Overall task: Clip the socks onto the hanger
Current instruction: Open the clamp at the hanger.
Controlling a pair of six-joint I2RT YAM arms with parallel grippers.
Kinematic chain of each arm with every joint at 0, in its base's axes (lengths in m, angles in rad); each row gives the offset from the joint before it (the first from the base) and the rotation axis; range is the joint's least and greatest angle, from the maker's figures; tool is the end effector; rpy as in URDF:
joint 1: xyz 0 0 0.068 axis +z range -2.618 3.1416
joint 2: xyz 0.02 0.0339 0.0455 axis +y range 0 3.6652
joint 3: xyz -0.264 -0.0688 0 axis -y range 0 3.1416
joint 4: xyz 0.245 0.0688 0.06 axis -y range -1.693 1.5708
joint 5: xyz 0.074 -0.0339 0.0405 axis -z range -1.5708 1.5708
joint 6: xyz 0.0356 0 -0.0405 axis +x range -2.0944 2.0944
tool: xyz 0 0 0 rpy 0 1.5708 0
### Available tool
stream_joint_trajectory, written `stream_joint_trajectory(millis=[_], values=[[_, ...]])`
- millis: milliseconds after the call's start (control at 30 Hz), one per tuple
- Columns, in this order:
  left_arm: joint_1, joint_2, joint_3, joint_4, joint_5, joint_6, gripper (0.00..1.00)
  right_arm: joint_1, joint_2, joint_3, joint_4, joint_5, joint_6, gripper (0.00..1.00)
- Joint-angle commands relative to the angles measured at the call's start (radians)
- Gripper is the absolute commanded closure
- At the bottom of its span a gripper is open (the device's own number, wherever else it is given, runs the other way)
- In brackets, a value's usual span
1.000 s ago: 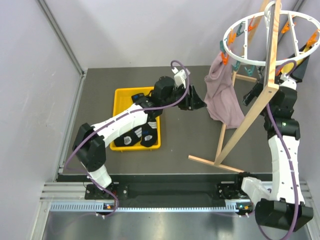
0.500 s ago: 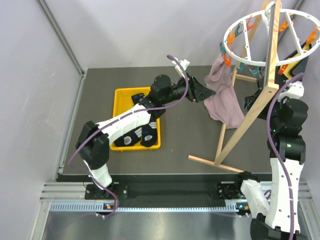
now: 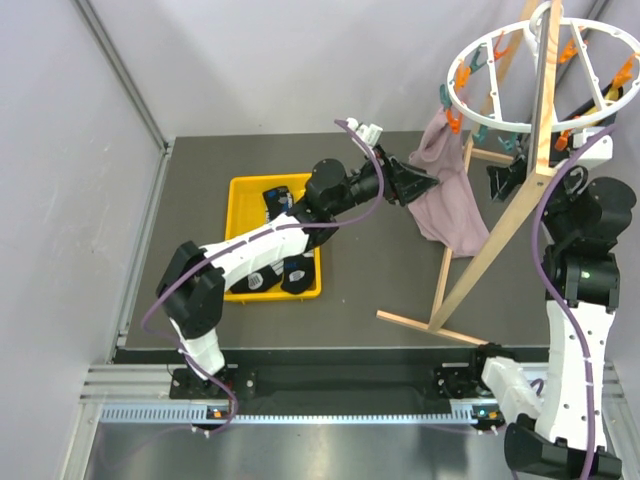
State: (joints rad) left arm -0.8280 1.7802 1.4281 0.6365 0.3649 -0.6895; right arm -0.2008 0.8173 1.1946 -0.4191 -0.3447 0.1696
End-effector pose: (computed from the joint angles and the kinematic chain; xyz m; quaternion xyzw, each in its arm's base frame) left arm 0.2805 -0.3242 0.3737 0.1856 0.5783 -0.6204 0.4962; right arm 0.1518 -0.0186 0.4476 0.0143 0.7207 0.1131 0.6838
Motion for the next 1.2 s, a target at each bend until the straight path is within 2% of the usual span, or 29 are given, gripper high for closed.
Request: stream_joint_trajectory(millis=[0,200,400,733,1167], values=[[0.000,-0.071,-0.050,0.029,-0.052,0.067,0.39,-0.012,0.019,0.052,0.112,-0.073,-0.048,0.21],[0.001,-0.163,-0.115,-0.098,-0.064,0.148,0.39,-0.009,0.066,0.103,0.149,-0.132,-0.103,0.25],[0.001,-0.246,-0.199,-0.147,-0.072,0.188,0.38,-0.006,0.082,0.111,0.192,-0.138,-0.133,0.28],[0.001,-0.312,-0.221,-0.235,-0.058,0.222,0.38,0.006,0.125,0.146,0.206,-0.189,-0.160,0.39],[0.001,-0.334,-0.232,-0.258,-0.066,0.235,0.38,0.132,0.171,0.139,0.184,-0.042,-0.285,0.40]])
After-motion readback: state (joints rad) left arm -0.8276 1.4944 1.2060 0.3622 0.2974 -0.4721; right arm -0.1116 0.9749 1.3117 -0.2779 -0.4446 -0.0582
